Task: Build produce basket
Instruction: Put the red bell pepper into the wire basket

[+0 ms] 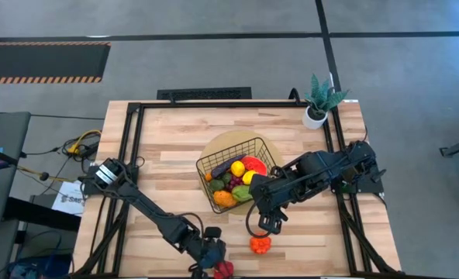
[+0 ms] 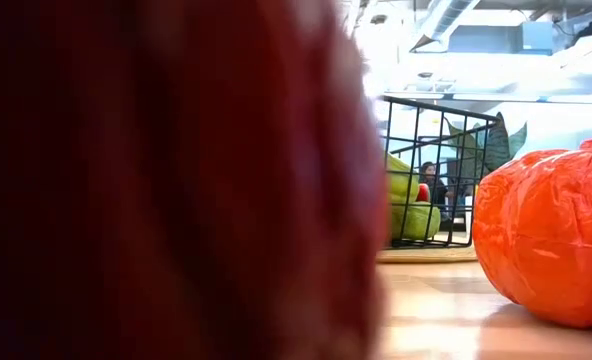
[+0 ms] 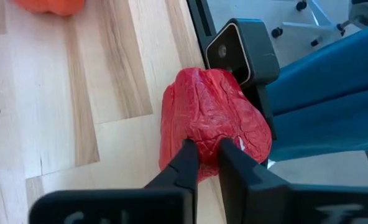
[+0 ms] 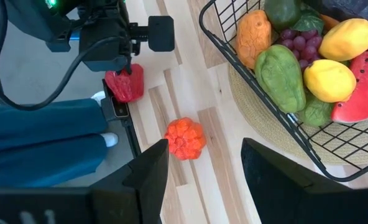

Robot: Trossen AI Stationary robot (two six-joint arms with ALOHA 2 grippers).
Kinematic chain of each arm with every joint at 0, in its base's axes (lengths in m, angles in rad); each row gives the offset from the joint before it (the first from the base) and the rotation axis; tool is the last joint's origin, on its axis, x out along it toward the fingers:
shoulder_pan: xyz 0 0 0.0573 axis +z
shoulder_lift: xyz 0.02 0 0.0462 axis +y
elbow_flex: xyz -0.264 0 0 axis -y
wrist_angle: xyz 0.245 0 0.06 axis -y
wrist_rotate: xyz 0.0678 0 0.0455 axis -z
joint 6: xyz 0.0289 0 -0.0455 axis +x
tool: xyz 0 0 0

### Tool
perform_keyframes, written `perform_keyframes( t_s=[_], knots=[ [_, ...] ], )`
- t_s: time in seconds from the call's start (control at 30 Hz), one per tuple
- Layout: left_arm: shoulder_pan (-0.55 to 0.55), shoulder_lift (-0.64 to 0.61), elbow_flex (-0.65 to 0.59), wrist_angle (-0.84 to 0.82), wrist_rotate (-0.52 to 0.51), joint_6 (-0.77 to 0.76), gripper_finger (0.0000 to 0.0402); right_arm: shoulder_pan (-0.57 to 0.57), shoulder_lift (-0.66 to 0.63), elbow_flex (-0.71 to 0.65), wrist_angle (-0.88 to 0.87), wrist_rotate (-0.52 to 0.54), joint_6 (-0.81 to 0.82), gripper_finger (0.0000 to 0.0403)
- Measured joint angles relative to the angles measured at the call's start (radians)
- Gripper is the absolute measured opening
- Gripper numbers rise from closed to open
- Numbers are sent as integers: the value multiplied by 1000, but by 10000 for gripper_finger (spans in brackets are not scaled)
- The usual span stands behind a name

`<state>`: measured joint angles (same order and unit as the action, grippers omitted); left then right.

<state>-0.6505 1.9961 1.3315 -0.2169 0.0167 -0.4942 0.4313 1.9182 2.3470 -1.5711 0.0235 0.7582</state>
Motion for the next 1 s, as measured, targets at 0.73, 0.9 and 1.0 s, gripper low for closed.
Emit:
perform_keyframes(
  t_s=[0.73,0.9,1.0],
  knots=[
    [2,1,69,-70,-26,30,1,-2,-9,0,0,0,0,221],
    [4,1,148,-247,-57,64,4,-2,-32,1,0,1,8,221],
    [7,1,196,-335,-67,80,4,-2,-49,0,0,2,19,220]
  ],
)
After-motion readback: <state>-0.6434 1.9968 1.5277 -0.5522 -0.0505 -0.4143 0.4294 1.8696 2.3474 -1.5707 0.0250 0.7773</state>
